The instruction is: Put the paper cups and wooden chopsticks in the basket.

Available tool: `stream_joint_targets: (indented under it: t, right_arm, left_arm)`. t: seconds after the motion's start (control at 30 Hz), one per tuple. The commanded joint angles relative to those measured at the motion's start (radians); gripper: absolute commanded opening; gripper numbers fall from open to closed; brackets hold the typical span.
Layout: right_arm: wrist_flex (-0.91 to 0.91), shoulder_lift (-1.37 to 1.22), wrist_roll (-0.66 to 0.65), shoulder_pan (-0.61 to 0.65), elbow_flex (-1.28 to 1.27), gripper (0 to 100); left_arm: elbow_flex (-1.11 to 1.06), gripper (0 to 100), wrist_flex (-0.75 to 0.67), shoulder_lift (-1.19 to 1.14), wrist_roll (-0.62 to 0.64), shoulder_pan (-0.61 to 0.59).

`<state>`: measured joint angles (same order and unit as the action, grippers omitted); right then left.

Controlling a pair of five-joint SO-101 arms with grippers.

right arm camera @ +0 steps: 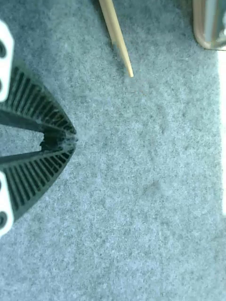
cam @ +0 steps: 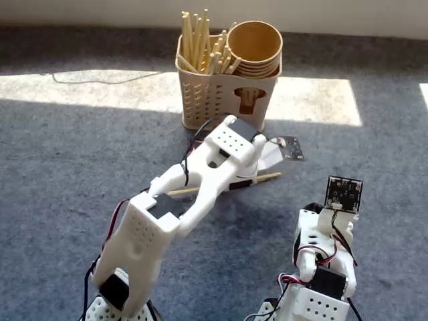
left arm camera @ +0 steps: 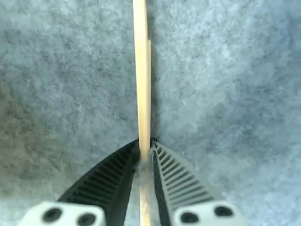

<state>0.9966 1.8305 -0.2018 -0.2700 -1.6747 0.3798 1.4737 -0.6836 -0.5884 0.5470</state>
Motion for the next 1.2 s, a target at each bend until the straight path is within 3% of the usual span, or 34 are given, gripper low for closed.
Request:
stream_joint_targets:
  t: [0.0,0.17,0.37,0.53,0.93,1.17]
  right_arm:
    - [-0.036,0.007,-0.002,-0.010,-0.128,0.6]
    - [-0.036,0.007,-0.002,-0.010,-0.128,0.6]
    - [-0.036,0.007,-0.002,-0.010,-0.128,0.6]
    - [-0.036,0.007,-0.002,-0.010,-0.128,0.6]
    - [-0.036,0.007,-0.002,-0.010,-0.128,0.6]
    - [-0.036,0.007,-0.002,-0.010,-0.128,0.6]
  left_arm:
    - [0.016,1,0.064,0.114,0.043,-0.061]
    - [0.007,13,0.103,0.120,0.061,-0.093]
    - [-0.005,12,0.095,0.128,0.069,-0.076]
    - [-0.004,12,0.028,0.127,0.158,-0.047]
    - [-0.016,12,-0.133,0.117,0.161,0.008]
    - [-0.004,12,-0.141,0.007,0.161,0.013]
